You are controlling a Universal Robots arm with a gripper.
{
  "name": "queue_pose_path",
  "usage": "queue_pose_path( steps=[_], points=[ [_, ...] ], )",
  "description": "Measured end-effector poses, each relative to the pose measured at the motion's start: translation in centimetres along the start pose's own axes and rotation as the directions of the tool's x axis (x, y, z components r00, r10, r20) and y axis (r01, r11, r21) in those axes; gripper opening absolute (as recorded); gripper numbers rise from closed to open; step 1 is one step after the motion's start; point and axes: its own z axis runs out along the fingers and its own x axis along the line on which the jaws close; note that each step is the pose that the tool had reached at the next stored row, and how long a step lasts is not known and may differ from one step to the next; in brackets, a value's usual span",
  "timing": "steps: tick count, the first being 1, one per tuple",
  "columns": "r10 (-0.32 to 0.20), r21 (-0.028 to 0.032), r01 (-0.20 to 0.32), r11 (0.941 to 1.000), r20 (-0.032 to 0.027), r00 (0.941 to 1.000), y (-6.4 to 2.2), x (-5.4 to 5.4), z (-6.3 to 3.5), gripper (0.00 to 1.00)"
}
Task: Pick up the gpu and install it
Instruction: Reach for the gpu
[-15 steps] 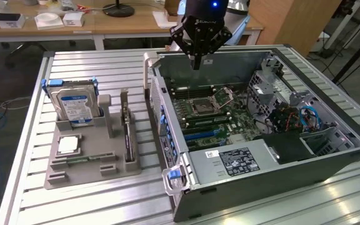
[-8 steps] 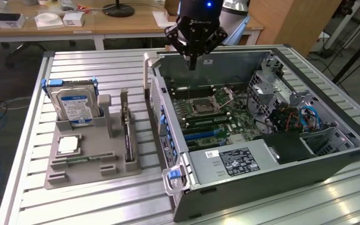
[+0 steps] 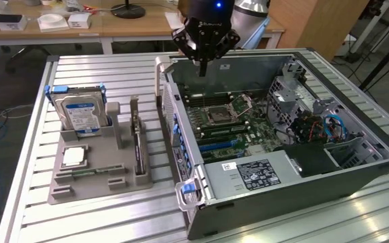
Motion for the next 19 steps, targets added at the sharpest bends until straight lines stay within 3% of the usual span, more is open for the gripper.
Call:
queue_pose_path(
  steps=[19],
  points=[
    [0.0,0.0,0.0,1.0,0.0001,1.0,-0.35,4.5,0.08,0.11]
  ],
)
